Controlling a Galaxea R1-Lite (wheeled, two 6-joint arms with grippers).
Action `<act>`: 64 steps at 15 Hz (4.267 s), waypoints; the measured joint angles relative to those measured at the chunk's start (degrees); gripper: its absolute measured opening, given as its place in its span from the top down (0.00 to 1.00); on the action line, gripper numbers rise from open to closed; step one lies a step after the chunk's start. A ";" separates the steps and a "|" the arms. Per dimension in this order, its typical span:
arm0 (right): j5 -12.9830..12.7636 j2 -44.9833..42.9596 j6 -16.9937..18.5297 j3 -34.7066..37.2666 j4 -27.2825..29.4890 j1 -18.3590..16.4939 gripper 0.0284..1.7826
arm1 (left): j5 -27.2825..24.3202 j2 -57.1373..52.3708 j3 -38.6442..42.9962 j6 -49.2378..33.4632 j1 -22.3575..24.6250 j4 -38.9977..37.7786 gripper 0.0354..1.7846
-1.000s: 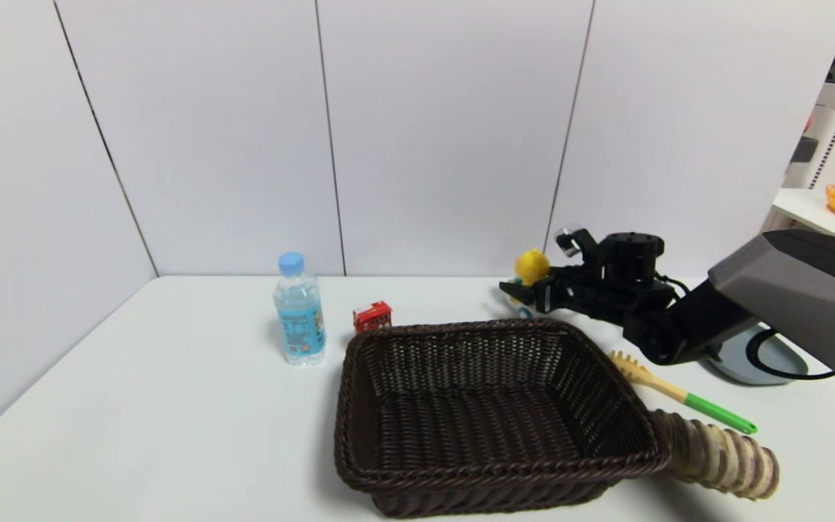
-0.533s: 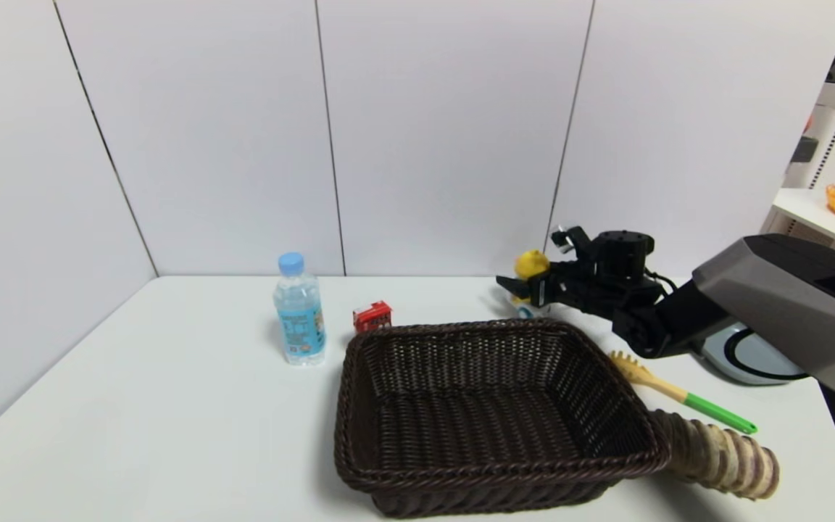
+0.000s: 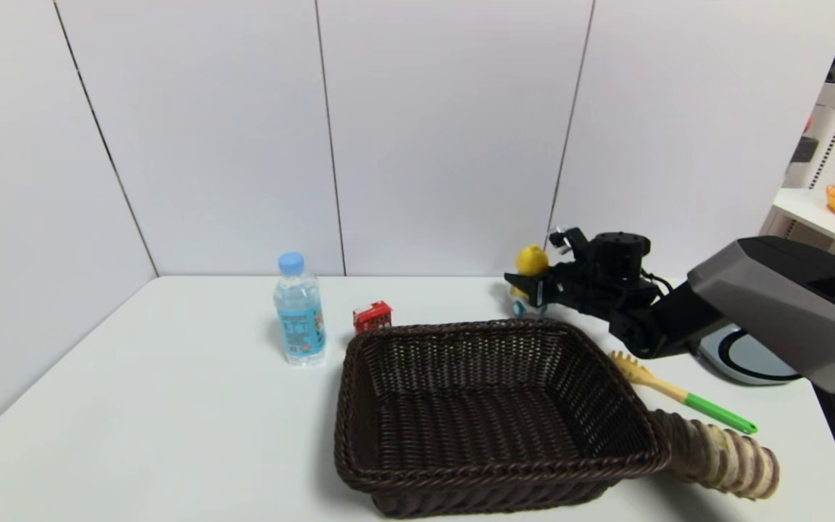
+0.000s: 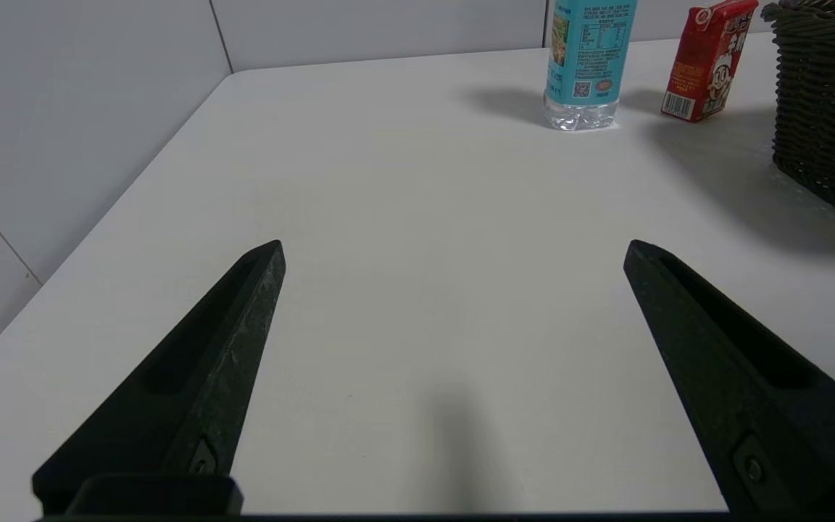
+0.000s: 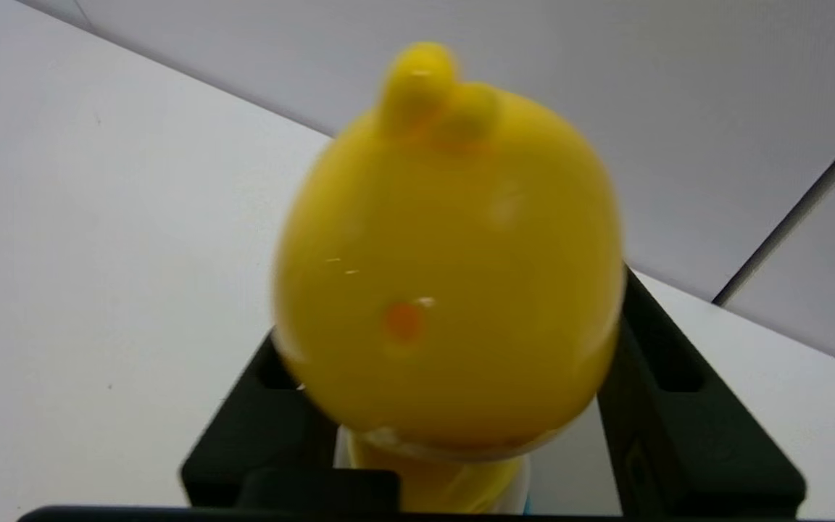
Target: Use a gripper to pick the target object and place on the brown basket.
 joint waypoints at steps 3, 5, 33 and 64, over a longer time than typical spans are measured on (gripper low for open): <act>0.02 -0.15 0.02 -0.66 0.04 0.00 0.80 | 0.00 0.00 0.00 0.00 0.00 0.02 0.06; 0.24 -0.61 0.02 -0.69 0.13 0.05 0.79 | 0.00 0.00 0.00 0.00 0.00 0.00 0.06; 16.51 -55.69 0.50 43.96 3.43 17.31 0.79 | 0.01 0.00 0.00 0.00 0.00 0.02 0.06; 12.93 -82.70 -0.61 38.67 38.38 -4.35 0.09 | 0.04 0.00 0.00 0.00 0.00 0.02 0.06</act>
